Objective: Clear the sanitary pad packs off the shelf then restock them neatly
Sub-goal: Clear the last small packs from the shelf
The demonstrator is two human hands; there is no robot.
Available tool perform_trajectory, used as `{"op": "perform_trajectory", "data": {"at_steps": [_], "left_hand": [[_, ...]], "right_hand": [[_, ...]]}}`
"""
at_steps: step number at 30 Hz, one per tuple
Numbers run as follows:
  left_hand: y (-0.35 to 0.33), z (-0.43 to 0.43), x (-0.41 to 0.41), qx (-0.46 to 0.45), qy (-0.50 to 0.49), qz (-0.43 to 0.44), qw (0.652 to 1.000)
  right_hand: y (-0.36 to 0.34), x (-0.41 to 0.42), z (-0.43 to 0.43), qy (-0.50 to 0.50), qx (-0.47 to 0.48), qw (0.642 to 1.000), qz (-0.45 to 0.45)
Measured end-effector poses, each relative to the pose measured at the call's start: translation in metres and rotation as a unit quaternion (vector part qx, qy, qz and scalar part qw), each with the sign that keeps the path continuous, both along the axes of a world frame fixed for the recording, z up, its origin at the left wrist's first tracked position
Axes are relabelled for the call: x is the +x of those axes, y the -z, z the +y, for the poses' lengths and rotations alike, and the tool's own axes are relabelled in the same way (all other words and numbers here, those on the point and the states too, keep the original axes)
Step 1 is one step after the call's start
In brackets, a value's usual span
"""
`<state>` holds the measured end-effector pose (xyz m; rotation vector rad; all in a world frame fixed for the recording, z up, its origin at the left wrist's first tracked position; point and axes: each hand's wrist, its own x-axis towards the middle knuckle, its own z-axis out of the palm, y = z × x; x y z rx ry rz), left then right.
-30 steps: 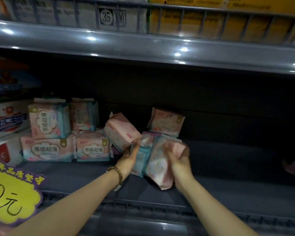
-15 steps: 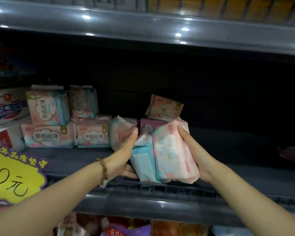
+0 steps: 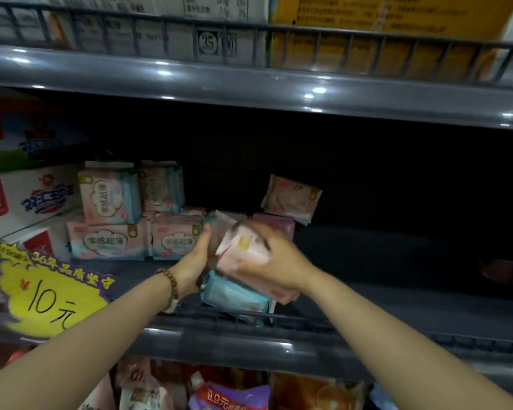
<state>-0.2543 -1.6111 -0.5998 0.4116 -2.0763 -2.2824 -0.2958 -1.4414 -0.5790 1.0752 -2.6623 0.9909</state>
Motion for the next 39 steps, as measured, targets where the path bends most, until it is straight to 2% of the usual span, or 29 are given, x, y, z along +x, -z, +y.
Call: {"op": "perform_trajectory", "data": {"at_steps": [1,2,4,6,8,10,12,14,17,21,25,29,33,37,39], "left_hand": [[0.0,0.0,0.001,0.006,0.014,-0.002,1.0],[-0.001,0.0,0.002,-0.009,0.022,-0.008,1.0],[-0.001,0.001,0.006,-0.035,0.038,-0.02,0.998],[-0.002,0.0,0.009,-0.03,0.064,-0.029,0.997],[0.001,-0.001,0.006,-0.021,0.079,-0.034,0.996],[0.002,0.0,0.004,-0.013,0.077,-0.038,0.996],[0.001,0.003,0.007,-0.011,0.079,-0.05,0.996],[-0.005,0.003,0.01,0.004,0.077,-0.04,0.996],[-0.022,-0.007,0.022,-0.001,0.068,0.031,0.997],[-0.052,-0.023,0.061,-0.053,0.096,0.145,0.983],[-0.057,-0.051,0.12,-0.058,0.071,0.166,0.982],[-0.033,-0.089,0.184,-0.064,0.032,0.124,0.99],[0.011,-0.129,0.238,-0.019,0.002,0.06,0.998],[0.067,-0.165,0.282,-0.004,-0.029,-0.028,0.999],[0.097,-0.184,0.301,-0.004,-0.039,-0.102,0.994]], "right_hand": [[0.006,-0.001,-0.007,-0.017,0.04,0.999,0.012],[0.009,-0.002,-0.01,-0.031,0.03,0.999,0.008],[0.004,-0.002,-0.009,-0.023,-0.121,0.991,-0.049],[0.004,-0.007,0.003,0.041,-0.283,0.953,-0.103],[0.012,-0.014,0.016,0.1,-0.343,0.905,-0.231],[0.024,-0.014,0.023,0.102,-0.326,0.84,-0.422],[0.026,-0.002,0.017,0.076,-0.296,0.809,-0.503],[0.025,0.006,0.008,0.078,-0.316,0.808,-0.491],[0.014,0.025,-0.005,0.043,-0.378,0.828,-0.413],[-0.009,0.068,-0.015,-0.028,-0.479,0.794,-0.372],[-0.009,0.116,-0.049,-0.065,-0.502,0.769,-0.39],[0.023,0.16,-0.094,-0.076,-0.472,0.751,-0.455],[0.073,0.205,-0.14,-0.067,-0.413,0.736,-0.532],[0.129,0.245,-0.18,-0.04,-0.362,0.729,-0.579],[0.155,0.263,-0.196,-0.041,-0.335,0.719,-0.608]]}}
